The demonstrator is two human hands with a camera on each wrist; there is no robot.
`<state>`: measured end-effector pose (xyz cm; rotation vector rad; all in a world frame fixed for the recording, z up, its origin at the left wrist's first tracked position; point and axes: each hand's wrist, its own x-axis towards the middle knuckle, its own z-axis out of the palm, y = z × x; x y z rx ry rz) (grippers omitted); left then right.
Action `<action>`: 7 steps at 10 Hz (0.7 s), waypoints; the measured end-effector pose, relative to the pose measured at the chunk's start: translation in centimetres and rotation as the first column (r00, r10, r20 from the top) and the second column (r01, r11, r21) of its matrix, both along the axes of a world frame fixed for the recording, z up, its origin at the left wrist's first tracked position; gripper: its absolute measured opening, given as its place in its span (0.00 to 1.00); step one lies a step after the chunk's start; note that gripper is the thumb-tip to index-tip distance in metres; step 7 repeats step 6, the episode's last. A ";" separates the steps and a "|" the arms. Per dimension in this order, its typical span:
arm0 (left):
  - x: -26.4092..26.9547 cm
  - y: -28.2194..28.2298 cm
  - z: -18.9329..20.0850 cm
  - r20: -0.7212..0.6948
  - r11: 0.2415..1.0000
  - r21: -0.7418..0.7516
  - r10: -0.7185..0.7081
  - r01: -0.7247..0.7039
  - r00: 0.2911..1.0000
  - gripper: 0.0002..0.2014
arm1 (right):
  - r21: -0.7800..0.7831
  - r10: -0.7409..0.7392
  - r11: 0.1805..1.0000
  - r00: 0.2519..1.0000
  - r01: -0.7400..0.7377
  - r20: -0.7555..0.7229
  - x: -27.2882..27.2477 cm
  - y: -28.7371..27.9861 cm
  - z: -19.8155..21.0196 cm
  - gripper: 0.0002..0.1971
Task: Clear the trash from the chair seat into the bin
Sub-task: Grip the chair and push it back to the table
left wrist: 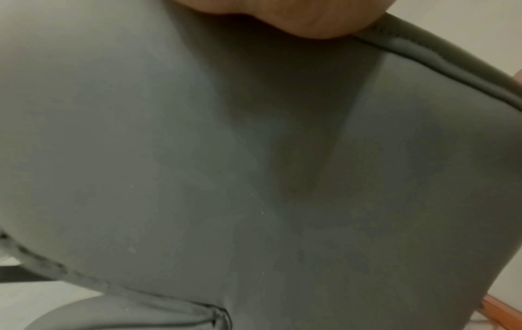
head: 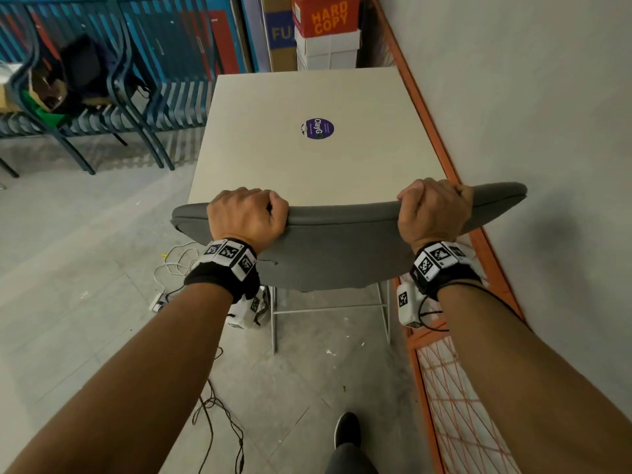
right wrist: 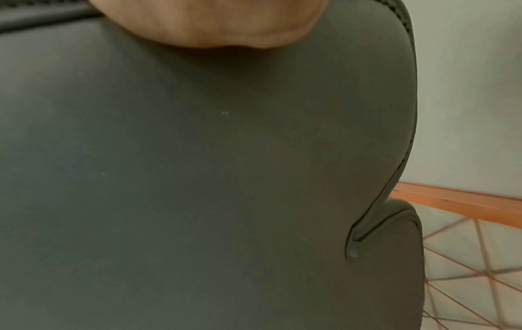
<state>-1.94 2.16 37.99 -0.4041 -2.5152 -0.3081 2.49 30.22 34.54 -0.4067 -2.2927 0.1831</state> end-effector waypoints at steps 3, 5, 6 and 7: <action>0.0 -0.6 -0.1 0.041 1.000 0.011 0.018 -0.019 0.999 0.22 | -0.030 0.039 0.999 0.999 -0.038 0.035 0.7 -1.0 0.6 0.19; 3.5 -1.9 -0.1 0.016 0.977 0.062 -0.206 0.205 0.978 0.09 | -0.145 0.315 0.941 0.947 -0.305 0.059 3.8 -0.8 2.0 0.12; 9.7 -4.4 -4.0 0.072 0.955 0.086 -0.288 0.282 0.955 0.13 | -0.234 0.357 0.911 0.934 -0.340 0.033 9.2 -0.8 -0.3 0.13; 9.7 -4.4 -4.0 0.072 0.955 0.086 -0.288 0.282 0.955 0.13 | -0.234 0.357 0.911 0.934 -0.340 0.033 9.2 -0.8 -0.3 0.13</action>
